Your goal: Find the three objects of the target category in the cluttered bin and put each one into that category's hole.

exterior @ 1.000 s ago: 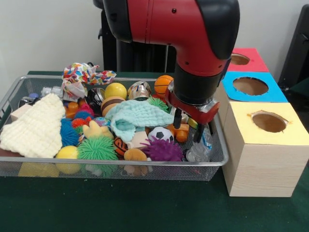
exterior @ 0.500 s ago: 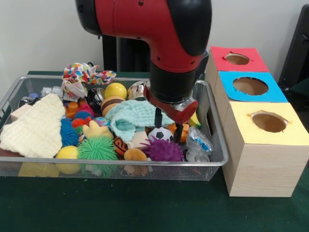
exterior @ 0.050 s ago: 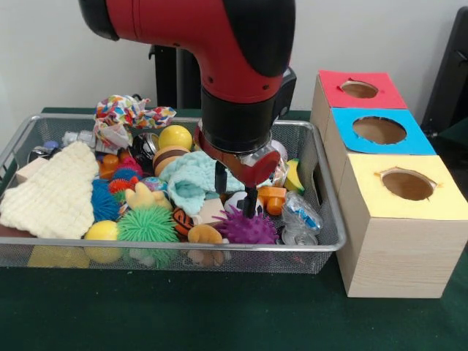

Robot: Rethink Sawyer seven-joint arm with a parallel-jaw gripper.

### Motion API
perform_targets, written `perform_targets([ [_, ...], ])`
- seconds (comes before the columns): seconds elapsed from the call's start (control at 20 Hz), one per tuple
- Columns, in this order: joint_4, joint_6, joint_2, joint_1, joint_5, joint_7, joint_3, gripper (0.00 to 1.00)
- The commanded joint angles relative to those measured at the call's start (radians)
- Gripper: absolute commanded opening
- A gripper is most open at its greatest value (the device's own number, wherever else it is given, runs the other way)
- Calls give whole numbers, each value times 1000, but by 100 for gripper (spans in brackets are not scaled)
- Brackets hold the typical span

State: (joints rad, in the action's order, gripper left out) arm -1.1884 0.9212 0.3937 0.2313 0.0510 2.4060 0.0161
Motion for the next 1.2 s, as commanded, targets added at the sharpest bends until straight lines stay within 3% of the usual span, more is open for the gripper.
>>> perform_targets([
  [0.05, 50, 118, 9, 5, -18, -44, -89, 100],
  [0.6, -17, 104, 46, -59, -52, 56, -71, 100],
  [0.85, -45, 48, 24, -100, -66, 113, -50, 100],
  [1.2, -93, -50, -35, -107, -46, 91, -38, 100],
])
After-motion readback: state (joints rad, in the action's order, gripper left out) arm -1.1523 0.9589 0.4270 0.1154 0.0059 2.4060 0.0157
